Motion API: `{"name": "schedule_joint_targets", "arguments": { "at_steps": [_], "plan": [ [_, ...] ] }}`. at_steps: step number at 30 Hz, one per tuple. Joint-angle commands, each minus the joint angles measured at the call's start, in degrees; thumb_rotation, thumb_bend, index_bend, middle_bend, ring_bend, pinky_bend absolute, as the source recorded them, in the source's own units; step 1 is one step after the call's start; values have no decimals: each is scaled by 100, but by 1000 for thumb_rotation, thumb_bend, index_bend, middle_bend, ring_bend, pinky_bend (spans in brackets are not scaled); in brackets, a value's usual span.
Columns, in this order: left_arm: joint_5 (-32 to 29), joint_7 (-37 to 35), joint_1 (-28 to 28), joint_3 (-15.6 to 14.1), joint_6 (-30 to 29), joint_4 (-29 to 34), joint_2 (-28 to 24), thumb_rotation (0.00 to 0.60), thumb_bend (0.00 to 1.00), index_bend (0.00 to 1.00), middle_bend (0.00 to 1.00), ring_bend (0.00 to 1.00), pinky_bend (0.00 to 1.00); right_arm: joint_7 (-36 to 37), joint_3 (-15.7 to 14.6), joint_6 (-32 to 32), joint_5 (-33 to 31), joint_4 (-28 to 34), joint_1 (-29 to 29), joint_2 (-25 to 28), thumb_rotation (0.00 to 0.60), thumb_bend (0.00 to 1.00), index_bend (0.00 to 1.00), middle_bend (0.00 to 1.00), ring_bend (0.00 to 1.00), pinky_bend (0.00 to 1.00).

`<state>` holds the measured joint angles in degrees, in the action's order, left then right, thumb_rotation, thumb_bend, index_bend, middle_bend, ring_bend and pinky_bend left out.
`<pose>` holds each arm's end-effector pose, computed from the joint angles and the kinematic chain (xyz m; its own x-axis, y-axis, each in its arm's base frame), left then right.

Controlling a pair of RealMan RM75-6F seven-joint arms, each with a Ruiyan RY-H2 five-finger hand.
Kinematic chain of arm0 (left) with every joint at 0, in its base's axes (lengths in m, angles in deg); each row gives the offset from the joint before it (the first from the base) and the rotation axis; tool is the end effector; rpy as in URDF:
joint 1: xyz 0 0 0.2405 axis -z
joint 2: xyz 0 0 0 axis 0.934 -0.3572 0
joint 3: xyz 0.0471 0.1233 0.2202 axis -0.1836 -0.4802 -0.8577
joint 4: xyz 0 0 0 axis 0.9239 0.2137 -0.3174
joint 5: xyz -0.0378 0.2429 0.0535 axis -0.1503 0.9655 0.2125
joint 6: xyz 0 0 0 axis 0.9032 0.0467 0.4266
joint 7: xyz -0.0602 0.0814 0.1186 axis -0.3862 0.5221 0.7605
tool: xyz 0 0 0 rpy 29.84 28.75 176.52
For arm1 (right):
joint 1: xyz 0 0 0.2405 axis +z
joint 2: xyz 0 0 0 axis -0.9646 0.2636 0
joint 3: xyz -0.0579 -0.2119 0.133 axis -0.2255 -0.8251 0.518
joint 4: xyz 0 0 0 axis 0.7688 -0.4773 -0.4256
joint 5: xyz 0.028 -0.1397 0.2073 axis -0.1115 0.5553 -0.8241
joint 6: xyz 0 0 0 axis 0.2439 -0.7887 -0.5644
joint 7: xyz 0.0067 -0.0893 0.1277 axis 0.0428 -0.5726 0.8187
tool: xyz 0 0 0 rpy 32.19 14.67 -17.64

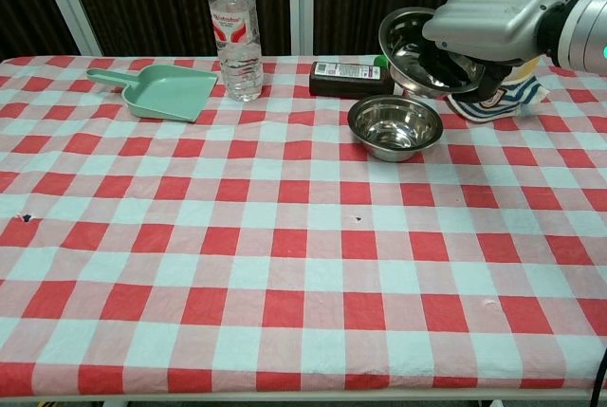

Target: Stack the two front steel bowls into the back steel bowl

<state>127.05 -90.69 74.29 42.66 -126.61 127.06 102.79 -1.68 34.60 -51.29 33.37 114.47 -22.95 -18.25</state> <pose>-0.3871 0.2092 0.1168 0.4155 -0.0135 0.9095 0.9073 0.0772 -0.4134 -0.1422 -0.4005 -0.0168 0.8832 0.0427 0.4671 -0.3572 -0.5841 0.7289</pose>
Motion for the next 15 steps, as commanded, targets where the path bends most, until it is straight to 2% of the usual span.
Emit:
{"name": "schedule_joint_targets", "arguments": {
  "at_steps": [1,8,15],
  "plan": [
    [-16,5,4,10,2,12,-10,600,199,202,203,118,209,145,-29,153,-106,-308,11,-188,600,339,683,596,636,569],
    [-35,-50,2,-2,35,20,-43,600,199,201,203,118,209,400,-35,428,-86,-910,160,-664,600,339,683,595,636,569],
    [-68,-205,18,15,84,32,-50,600,199,202,203,118,209,495,-16,583,-78,-1220,286,-921,600,339,683,593,636,569]
  ]
}}
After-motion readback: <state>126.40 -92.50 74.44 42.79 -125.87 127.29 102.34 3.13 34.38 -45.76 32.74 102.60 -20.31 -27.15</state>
